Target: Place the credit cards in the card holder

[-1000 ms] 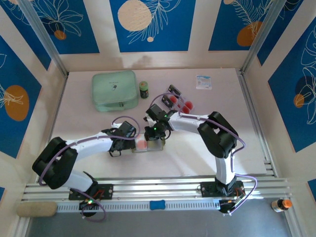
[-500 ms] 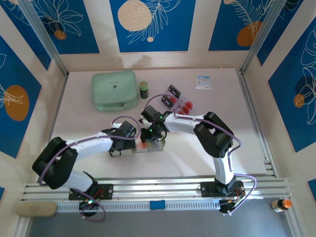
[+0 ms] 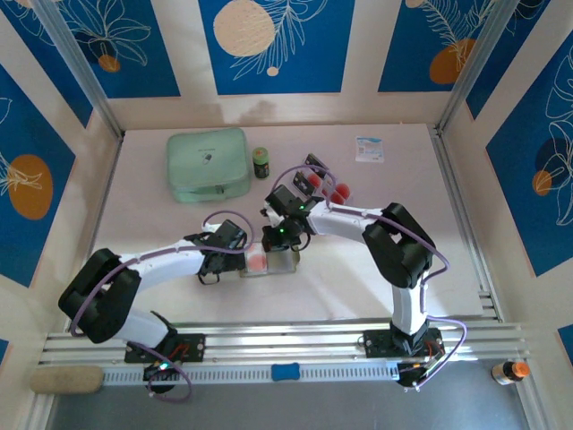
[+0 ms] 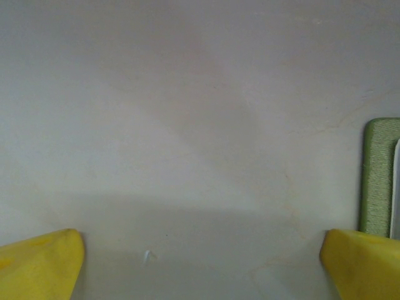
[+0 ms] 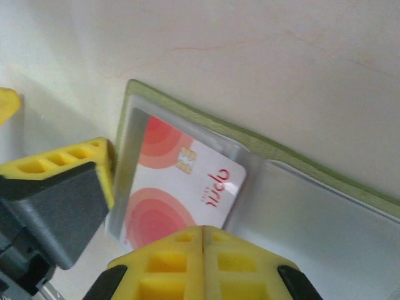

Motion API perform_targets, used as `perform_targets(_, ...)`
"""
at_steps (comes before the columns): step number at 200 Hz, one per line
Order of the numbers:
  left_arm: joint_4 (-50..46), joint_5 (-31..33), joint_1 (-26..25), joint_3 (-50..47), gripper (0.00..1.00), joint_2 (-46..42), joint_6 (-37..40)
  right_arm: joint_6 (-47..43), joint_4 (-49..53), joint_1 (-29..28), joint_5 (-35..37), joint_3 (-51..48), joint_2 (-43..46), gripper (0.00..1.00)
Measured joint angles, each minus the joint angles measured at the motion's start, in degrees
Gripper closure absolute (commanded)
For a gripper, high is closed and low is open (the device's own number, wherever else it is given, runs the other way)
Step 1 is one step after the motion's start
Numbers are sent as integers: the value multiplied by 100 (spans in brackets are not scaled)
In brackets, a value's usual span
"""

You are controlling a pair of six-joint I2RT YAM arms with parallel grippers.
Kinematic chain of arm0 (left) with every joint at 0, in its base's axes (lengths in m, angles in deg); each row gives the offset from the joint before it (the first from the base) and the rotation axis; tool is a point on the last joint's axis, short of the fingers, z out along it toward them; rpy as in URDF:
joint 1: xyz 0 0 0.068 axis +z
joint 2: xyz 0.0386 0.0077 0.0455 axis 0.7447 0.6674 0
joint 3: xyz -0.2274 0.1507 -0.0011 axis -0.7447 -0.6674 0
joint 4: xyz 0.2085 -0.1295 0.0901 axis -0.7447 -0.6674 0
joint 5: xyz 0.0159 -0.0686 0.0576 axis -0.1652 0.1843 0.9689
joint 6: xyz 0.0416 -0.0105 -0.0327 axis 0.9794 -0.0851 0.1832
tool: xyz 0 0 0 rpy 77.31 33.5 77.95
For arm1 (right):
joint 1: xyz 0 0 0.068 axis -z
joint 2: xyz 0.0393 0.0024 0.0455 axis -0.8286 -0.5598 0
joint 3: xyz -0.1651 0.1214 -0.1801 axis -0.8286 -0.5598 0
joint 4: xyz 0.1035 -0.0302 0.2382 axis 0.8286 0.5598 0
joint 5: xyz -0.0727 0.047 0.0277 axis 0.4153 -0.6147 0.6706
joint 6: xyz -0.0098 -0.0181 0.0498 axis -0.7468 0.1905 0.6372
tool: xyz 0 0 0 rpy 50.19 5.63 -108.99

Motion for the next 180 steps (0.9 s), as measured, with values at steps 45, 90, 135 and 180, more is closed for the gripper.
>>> perform_targets(45,2,0,0,0,0,2,0,2,-11,-26,-31,-26,-144,100)
perform_targets(90,9,0,2,0,0,2,0,4,-61,-142,-55,94,-343,100)
perform_targets(135,9,-2,2,0,0,2,0,22,-76,-227,-50,179,-420,100)
perform_targets(180,-72,0,2,2,0,-190,0,20,-46,-223,-44,181,-382,100)
